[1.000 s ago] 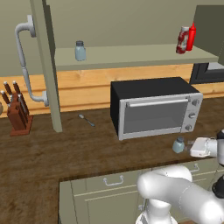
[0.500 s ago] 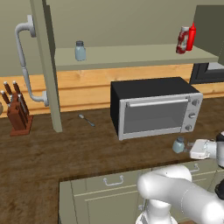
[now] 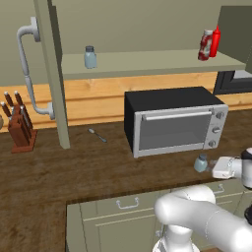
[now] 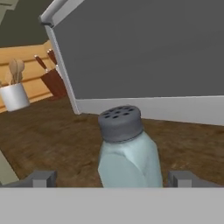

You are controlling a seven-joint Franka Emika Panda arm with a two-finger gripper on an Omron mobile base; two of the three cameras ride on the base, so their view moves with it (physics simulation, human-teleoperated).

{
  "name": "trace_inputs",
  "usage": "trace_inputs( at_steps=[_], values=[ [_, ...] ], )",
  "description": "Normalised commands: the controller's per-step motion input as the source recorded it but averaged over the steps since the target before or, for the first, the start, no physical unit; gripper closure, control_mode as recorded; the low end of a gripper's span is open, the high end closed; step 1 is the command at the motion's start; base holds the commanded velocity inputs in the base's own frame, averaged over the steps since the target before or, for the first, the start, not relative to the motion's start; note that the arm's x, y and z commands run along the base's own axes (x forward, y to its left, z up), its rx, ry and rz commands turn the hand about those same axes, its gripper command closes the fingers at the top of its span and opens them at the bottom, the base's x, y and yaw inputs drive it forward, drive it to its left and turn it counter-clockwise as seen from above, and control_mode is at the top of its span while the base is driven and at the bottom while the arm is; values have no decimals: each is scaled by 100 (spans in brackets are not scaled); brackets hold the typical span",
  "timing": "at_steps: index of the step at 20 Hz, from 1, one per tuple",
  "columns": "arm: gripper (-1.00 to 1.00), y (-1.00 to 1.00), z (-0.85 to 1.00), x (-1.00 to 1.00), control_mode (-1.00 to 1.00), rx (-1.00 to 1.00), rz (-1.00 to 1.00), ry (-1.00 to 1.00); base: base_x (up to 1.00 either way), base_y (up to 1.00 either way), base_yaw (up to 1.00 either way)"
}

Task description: Put the shaker and condiment bottle from the counter next to their counterparts in the cabinet.

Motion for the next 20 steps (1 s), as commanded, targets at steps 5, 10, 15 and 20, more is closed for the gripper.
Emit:
trace_inputs(
  at_steps=[5, 10, 15, 20],
  values=[
    [-100, 0, -9, 10, -100, 0, 0, 4, 0, 0, 0],
    [-100, 0, -3, 14, -100, 0, 0, 4, 0, 0, 0],
    [-100, 0, 0, 16, -100, 0, 0, 3, 0, 0, 0],
    [-100, 12, -9, 13, -100, 0, 0, 3, 0, 0, 0]
  ],
)
